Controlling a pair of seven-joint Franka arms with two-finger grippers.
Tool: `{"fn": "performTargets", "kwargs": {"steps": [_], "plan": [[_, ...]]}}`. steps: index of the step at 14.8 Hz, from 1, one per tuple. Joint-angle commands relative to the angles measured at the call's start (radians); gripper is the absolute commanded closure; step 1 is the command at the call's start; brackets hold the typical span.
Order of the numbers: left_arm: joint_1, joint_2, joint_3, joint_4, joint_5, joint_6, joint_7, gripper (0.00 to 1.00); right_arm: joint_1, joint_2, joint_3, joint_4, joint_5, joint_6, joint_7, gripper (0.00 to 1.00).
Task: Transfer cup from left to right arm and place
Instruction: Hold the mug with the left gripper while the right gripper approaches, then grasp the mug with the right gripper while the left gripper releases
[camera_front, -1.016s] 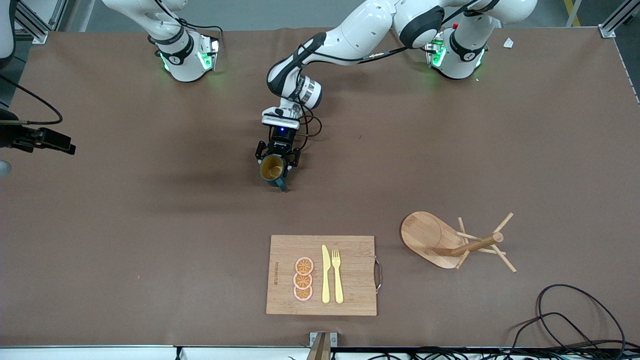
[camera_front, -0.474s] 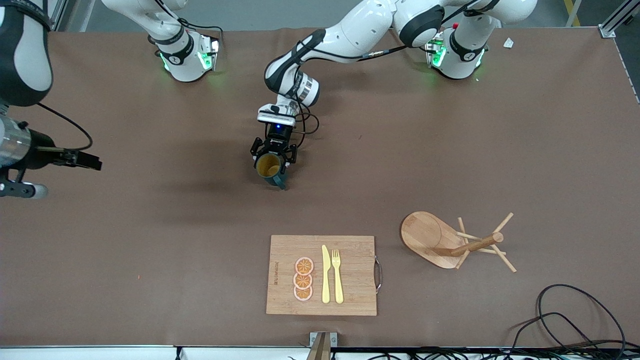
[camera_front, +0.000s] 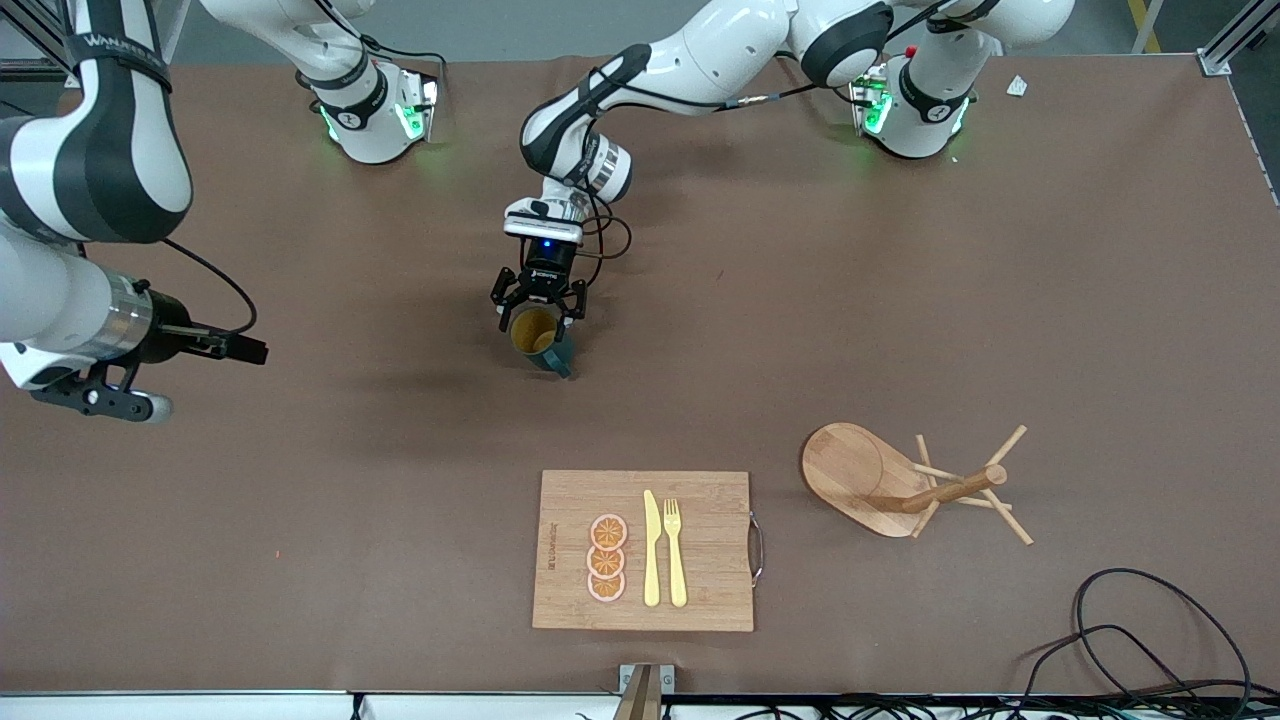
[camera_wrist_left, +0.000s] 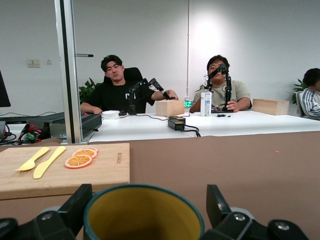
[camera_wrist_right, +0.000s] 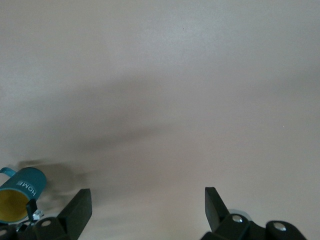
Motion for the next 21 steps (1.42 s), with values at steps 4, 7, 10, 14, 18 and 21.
{"fn": "performTargets", "kwargs": {"steps": [4,7,10,14,18,21], "plan": [[0.01,-0.068,-0.009,-0.013,-0.073,0.067,0.06,0.0,-0.02,0.055,-0.004,0.019,-0.01,0.014,0.002,0.0],[0.01,-0.146,-0.008,-0.013,-0.248,0.144,0.193,0.0,-0.011,0.065,-0.004,0.025,-0.024,0.019,0.012,0.0],[0.039,-0.221,-0.009,-0.013,-0.394,0.222,0.325,0.0,-0.011,0.066,-0.004,0.024,-0.007,0.025,0.086,0.0],[0.091,-0.328,-0.009,-0.015,-0.677,0.311,0.499,0.0,0.032,0.066,-0.001,0.014,-0.005,0.025,0.327,0.0],[0.212,-0.486,-0.009,-0.027,-1.079,0.376,0.803,0.0,0.084,0.067,0.002,0.002,-0.001,0.039,0.536,0.0],[0.318,-0.591,-0.008,-0.027,-1.387,0.376,1.145,0.0,0.134,0.078,0.002,-0.019,0.001,0.074,0.697,0.0]]}}
